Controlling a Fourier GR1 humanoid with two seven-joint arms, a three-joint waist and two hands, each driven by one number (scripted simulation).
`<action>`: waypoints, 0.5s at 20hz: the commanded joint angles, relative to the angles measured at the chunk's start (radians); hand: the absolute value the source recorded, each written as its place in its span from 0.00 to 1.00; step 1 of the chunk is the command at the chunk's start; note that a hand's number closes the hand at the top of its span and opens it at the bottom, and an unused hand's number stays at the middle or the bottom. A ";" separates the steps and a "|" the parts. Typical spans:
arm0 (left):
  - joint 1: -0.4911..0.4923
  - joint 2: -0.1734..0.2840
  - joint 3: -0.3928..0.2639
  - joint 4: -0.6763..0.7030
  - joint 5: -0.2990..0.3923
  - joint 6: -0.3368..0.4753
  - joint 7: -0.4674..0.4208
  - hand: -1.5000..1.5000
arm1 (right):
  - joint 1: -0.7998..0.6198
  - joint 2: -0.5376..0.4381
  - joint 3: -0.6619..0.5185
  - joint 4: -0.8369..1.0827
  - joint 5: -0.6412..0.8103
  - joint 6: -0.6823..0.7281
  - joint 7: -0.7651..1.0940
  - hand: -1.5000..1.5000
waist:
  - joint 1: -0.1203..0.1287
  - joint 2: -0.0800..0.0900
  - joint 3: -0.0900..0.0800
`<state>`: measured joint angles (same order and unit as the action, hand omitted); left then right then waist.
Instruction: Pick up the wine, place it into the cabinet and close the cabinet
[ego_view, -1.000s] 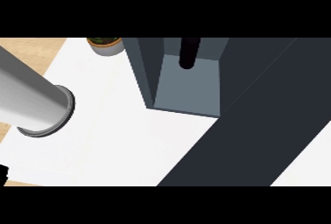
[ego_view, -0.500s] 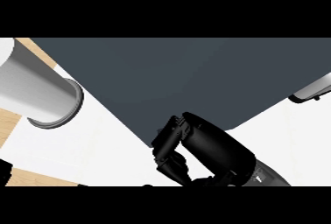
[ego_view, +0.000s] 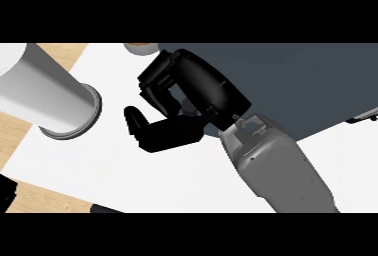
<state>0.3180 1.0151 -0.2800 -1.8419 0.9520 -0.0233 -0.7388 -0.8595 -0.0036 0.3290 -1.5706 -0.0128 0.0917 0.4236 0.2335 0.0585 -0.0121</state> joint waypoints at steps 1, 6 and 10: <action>-0.014 -0.003 0.001 0.003 -0.003 -0.010 -0.001 1.00 | -0.163 0.003 -0.071 0.185 0.015 -0.043 -0.013 1.00 | 0.014 0.007 0.001; -0.035 -0.011 0.005 0.018 0.000 -0.009 0.004 1.00 | -0.249 0.004 -0.107 0.330 -0.075 -0.076 -0.044 1.00 | 0.003 0.015 0.004; -0.032 -0.013 0.001 0.017 -0.002 -0.002 0.011 1.00 | -0.297 0.004 -0.155 0.435 -0.146 -0.097 -0.077 1.00 | -0.011 0.020 0.006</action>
<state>0.2929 1.0021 -0.2844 -1.8292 0.9469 -0.0295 -0.7335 -1.1054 0.0013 0.3096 -1.2696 -0.1323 0.0393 0.3778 0.2458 0.0608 -0.0246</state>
